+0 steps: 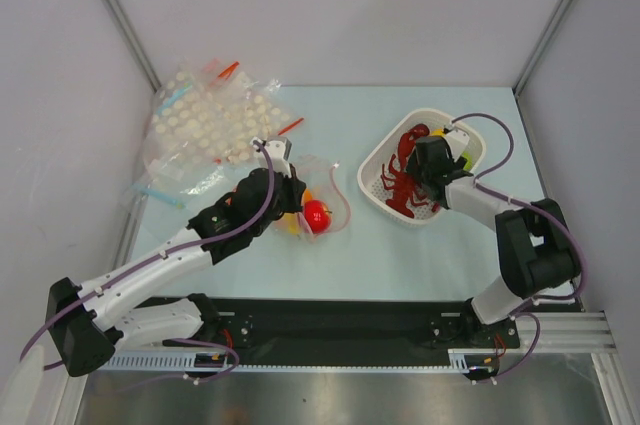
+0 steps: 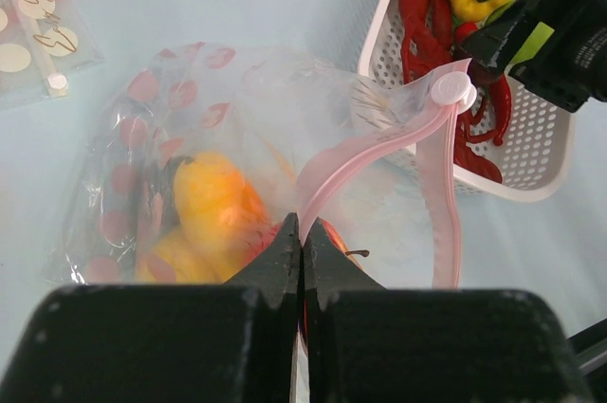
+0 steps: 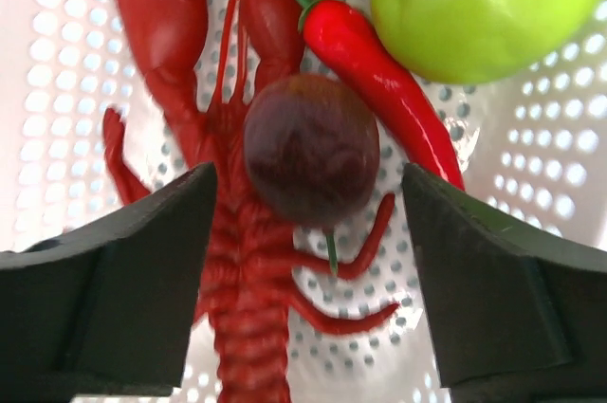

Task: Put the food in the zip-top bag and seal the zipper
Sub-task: Pick up the fake fruit from the bin, then place the fake fruit in the zipper food storage bag.

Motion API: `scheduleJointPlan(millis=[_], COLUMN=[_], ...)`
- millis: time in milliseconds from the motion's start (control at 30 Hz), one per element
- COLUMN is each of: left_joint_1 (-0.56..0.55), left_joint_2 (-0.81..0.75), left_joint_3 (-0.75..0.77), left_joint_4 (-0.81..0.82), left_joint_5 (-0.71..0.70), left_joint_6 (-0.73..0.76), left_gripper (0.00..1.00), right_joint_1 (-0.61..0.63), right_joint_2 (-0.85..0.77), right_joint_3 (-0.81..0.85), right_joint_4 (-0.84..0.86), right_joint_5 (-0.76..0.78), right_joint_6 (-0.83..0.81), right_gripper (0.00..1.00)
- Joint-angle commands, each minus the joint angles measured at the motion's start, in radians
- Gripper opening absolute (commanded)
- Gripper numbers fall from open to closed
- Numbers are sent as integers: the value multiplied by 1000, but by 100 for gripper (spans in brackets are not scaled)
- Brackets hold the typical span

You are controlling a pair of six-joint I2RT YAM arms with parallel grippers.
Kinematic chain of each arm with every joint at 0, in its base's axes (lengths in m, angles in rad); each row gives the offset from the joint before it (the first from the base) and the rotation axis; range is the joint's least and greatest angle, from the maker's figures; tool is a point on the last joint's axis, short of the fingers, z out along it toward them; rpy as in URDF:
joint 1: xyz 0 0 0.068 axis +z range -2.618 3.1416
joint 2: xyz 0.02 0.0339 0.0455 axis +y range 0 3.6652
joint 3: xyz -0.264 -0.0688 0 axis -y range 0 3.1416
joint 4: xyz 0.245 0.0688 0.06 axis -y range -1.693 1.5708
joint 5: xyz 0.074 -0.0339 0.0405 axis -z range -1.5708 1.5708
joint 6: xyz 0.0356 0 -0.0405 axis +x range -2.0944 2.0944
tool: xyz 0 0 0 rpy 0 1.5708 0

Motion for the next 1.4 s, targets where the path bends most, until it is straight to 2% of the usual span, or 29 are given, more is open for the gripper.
scheduleJointPlan(millis=[0,33,100,233,333,400,567,667,800,933,1133,1367], left_joint_1=[4,4,4,4,4,4,4,4,4,4,4,2], left_joint_2=[-1,-3,-7,-15,-17,-17,-17,-18,-18,-21,-21,-32], left_joint_3=[9,9,9,6,6,8,8,8,8,8,8,14], left_joint_4=[41,38,40,40,38,40,40,38,38,38,38,33], left_joint_5=[7,7,5,7,7,7,7,8,7,7,9,31], left_joint_6=[-5,-5,-5,-5,-5,-5,-5,-5,-5,-5,-5,-2], left_gripper=[0,0,0,0,0,0,0,0,0,0,0,0], right_joint_1=[-14,-15,-18,-14,-9,-2,67,113,204,284,391,462], right_joint_2=[70,78,75,-9,-89,-133,-312,-427,-566,-639,-644,-531], right_joint_3=[79,92,85,27,-9,-38,-110,-168,-254,-289,-302,-253], right_joint_4=[28,-8,-4,76,91,113,199,301,430,487,542,501], right_joint_5=[14,15,0,-47,-89,-128,-239,-468,-619,-747,-980,-942], right_joint_6=[10,9,-6,-37,-65,-111,-209,-299,-375,-436,-531,-579], right_gripper=[77,71,68,47,45,37,37,38,36,36,34,34])
